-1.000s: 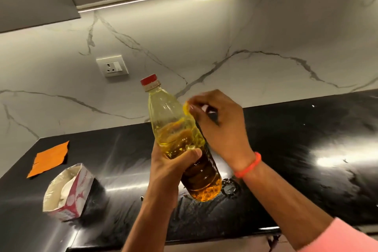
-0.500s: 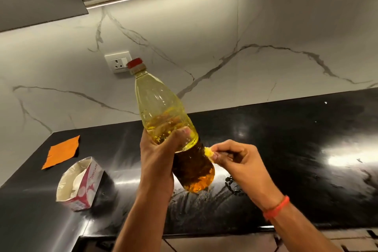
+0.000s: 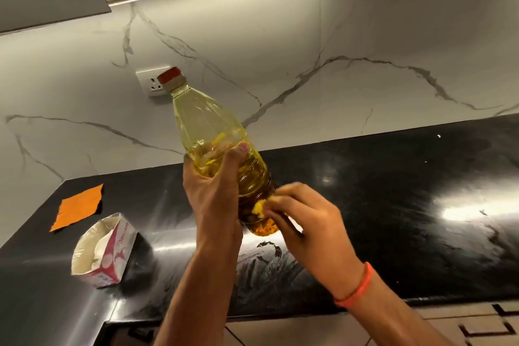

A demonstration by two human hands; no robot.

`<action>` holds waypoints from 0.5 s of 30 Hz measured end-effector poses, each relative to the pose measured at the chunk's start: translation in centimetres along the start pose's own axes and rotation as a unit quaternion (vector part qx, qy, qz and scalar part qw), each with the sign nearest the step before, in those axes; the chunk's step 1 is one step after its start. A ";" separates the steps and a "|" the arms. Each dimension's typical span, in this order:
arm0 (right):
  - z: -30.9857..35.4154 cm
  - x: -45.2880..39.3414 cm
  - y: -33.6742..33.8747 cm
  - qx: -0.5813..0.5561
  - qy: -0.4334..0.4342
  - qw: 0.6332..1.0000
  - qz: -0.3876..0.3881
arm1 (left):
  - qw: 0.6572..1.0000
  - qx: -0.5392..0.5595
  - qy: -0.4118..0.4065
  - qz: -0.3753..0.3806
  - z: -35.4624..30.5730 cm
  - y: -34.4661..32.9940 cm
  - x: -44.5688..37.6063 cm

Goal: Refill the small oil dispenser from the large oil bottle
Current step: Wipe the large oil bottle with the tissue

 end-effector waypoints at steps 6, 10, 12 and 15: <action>0.8 -1.0 -1.0 -0.024 0.002 1.000 -0.011 | 1.000 -0.004 -0.007 0.011 -0.4 -0.2 -0.3; 1.7 -3.7 -0.8 -0.071 -0.018 0.996 -0.059 | 0.999 0.024 -0.003 0.022 -0.3 -0.7 0.0; 1.0 -3.2 -0.5 -0.097 -0.073 0.990 -0.077 | 0.999 0.030 0.001 0.031 -0.6 -0.5 -0.4; -0.6 -2.1 0.0 -0.260 -0.250 0.926 -0.115 | 0.997 0.027 0.000 0.071 -1.5 0.0 -1.1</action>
Point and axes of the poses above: each hand's wrist, its own x-axis away from the middle knuckle, its own y-axis out of the back of the hand, z = x × y, the point moved 2 cm from there along -x, towards the middle knuckle, and after that the axes turned 3 degrees about -x, right-handed, at the moved point
